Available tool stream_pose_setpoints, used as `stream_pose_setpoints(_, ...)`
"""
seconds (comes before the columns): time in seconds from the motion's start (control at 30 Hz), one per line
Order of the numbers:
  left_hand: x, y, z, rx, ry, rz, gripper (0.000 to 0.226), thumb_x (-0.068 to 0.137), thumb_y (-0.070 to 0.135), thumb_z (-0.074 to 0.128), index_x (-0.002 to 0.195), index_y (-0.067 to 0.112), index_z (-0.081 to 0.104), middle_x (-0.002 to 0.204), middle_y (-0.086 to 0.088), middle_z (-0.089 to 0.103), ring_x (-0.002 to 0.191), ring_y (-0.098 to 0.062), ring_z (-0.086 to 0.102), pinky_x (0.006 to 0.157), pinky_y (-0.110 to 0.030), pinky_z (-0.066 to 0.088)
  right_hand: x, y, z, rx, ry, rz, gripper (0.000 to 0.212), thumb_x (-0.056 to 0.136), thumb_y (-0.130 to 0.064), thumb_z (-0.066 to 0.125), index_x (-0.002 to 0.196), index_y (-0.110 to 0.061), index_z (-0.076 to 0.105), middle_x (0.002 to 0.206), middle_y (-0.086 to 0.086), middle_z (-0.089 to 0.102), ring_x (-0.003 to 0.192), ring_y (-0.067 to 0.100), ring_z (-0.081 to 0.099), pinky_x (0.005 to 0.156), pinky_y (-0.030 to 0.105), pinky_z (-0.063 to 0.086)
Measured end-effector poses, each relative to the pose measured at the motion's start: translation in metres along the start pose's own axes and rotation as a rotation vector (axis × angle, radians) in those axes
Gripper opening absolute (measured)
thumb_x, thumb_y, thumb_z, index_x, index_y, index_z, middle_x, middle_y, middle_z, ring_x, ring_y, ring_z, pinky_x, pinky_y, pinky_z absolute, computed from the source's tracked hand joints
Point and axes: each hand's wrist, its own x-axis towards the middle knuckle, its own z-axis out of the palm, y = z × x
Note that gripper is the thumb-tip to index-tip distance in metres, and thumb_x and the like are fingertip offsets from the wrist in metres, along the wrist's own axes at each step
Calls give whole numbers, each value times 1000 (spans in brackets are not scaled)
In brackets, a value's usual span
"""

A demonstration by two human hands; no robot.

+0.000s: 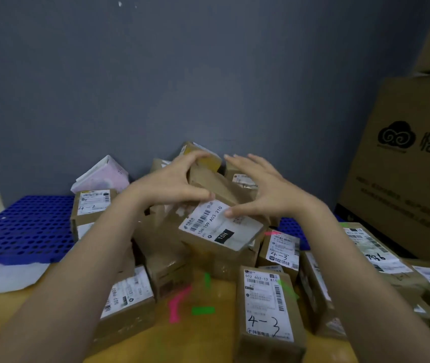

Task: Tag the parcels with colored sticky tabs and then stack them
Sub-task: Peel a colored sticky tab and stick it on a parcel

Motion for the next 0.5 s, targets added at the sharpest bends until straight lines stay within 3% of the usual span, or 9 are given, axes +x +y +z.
stream_pose_setpoints(0.07, 5, 7, -6, 30, -20, 37, 93, 72, 45, 75, 144, 46, 17, 144, 8, 34, 122, -8, 42, 89, -23, 38, 14, -8, 1, 125, -155, 42, 109, 66, -51, 81, 149, -47, 11, 155, -11, 23, 141, 11, 22, 110, 36, 29)
stream_pose_setpoints(0.17, 4, 6, -10, -121, 246, 65, 99, 73, 52, 73, 147, 47, 8, 156, 8, 20, 138, -6, 27, 106, -27, 30, 20, -8, 14, 537, -93, 100, 86, 72, -40, 79, 144, -38, 32, 130, -1, 55, 109, 11, 62, 89, 31, 54)
stream_pose_setpoints(0.23, -1, -1, -9, -84, 405, 20, 101, 69, 69, 63, 147, 47, 4, 159, 13, 4, 146, -10, 9, 116, -41, 20, 18, -2, 28, 750, -6, 178, 73, 75, -42, 74, 139, -29, 42, 117, 2, 65, 93, 14, 70, 77, 30, 58)
stream_pose_setpoints(0.3, -7, -9, -6, -83, 417, -79, 105, 66, 74, 57, 149, 44, 1, 159, 14, -4, 146, -10, 2, 116, -43, 15, 18, 9, 46, 900, 54, 233, 77, 69, -47, 72, 137, -24, 45, 114, 5, 69, 95, 20, 70, 84, 41, 57)
stream_pose_setpoints(0.37, -11, -18, 0, -197, 361, -158, 105, 68, 70, 58, 151, 38, 2, 159, 11, 3, 143, -8, 15, 114, -39, 21, 18, 11, 58, 1008, 102, 253, 69, 73, -46, 68, 134, -22, 48, 112, 4, 70, 96, 21, 70, 82, 39, 58)
stream_pose_setpoints(0.43, -15, -27, 7, -364, 272, -182, 102, 71, 67, 61, 150, 34, 5, 150, 10, 30, 130, -7, 38, 112, -38, 31, 19, 10, 65, 1058, 135, 264, 55, 82, -41, 64, 132, -23, 49, 110, 3, 71, 93, 19, 71, 72, 31, 58)
stream_pose_setpoints(0.5, -17, -36, 14, -445, 214, -176, 98, 71, 64, 63, 148, 36, 10, 135, 15, 45, 119, -7, 51, 108, -43, 40, 23, 10, 70, 1080, 152, 260, 57, 81, -42, 64, 132, -22, 49, 111, 4, 71, 94, 20, 71, 74, 32, 58)
